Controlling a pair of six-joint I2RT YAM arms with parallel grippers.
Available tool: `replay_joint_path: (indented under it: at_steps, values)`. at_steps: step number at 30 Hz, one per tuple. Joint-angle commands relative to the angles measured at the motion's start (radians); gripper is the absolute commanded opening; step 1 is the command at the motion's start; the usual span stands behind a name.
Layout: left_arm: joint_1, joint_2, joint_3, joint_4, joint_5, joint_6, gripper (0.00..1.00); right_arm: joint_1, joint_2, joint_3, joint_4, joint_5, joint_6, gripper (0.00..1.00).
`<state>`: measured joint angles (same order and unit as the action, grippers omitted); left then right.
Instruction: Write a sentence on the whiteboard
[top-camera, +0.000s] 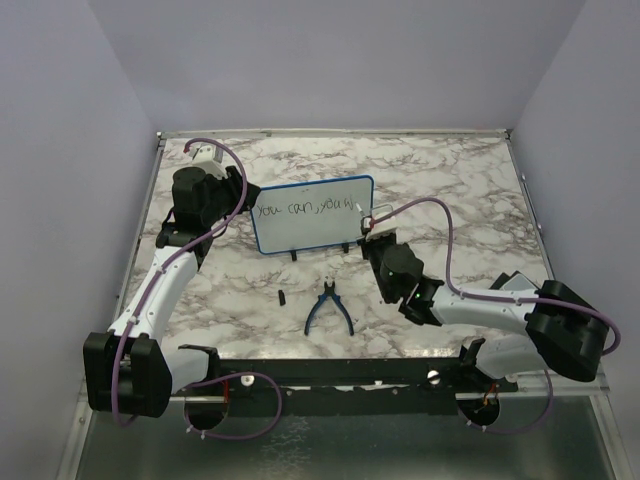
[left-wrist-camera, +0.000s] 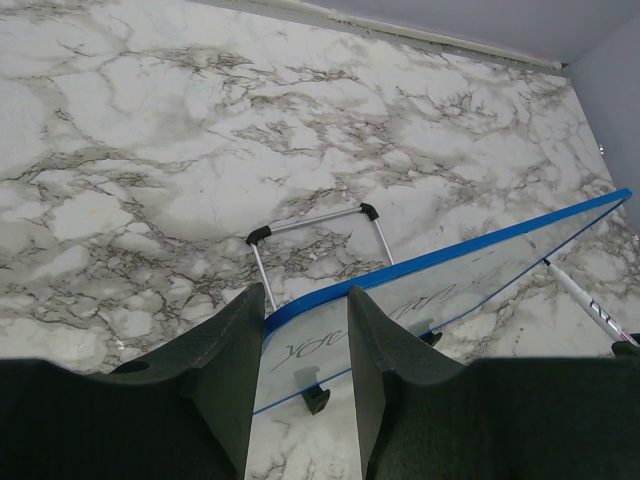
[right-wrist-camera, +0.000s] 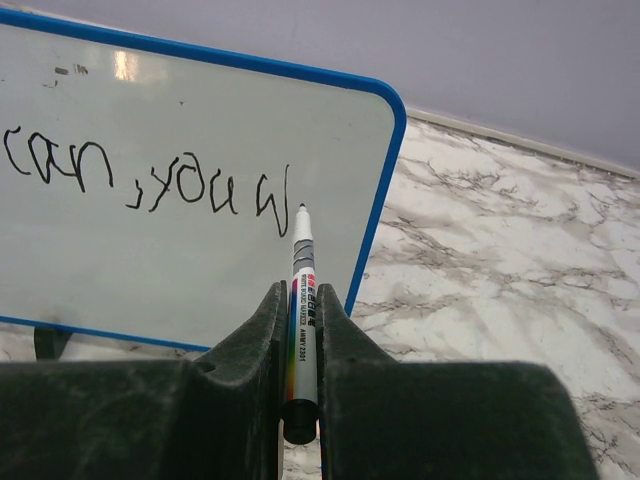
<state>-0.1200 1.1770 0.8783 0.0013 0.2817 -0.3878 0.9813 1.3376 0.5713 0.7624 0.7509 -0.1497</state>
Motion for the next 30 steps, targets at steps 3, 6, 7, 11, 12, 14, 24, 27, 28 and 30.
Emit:
replay_joint_path:
  at_steps: [3, 6, 7, 11, 12, 14, 24, 27, 28, 30]
  values:
    - [-0.003, -0.017, -0.015, -0.005, 0.033, 0.004, 0.4, -0.012, 0.021, 0.007, 0.039, 0.023, -0.001, 0.01]
    - [-0.004, -0.017, -0.015, -0.006, 0.033, 0.004, 0.4, -0.015, 0.027, 0.011, 0.04, 0.017, -0.003, 0.01]
    - [-0.004, -0.017, -0.015, -0.006, 0.034, 0.004, 0.4, -0.016, 0.03, 0.011, 0.043, 0.015, -0.005, 0.01]
    - [-0.003, -0.017, -0.015, -0.006, 0.034, 0.004, 0.4, -0.019, 0.038, 0.014, 0.053, 0.01, -0.011, 0.01]
    - [-0.004, -0.017, -0.015, -0.005, 0.034, 0.004, 0.4, -0.021, 0.04, 0.015, 0.053, 0.008, -0.011, 0.01]
    - [-0.003, -0.018, -0.015, -0.006, 0.034, 0.004, 0.4, -0.024, 0.046, 0.019, 0.054, 0.007, -0.011, 0.01]
    - [-0.003, -0.017, -0.013, -0.006, 0.034, 0.004, 0.4, -0.026, 0.038, 0.007, 0.017, 0.012, 0.022, 0.01]
    - [-0.003, -0.017, -0.012, -0.004, 0.034, 0.004, 0.4, -0.026, 0.032, 0.001, -0.002, 0.012, 0.034, 0.01]
    - [-0.003, -0.018, -0.012, -0.006, 0.036, 0.004, 0.4, -0.026, 0.032, 0.0, -0.008, 0.013, 0.038, 0.01]
    - [-0.003, -0.018, -0.012, -0.005, 0.036, 0.004, 0.4, -0.026, 0.033, -0.001, -0.017, 0.011, 0.047, 0.01]
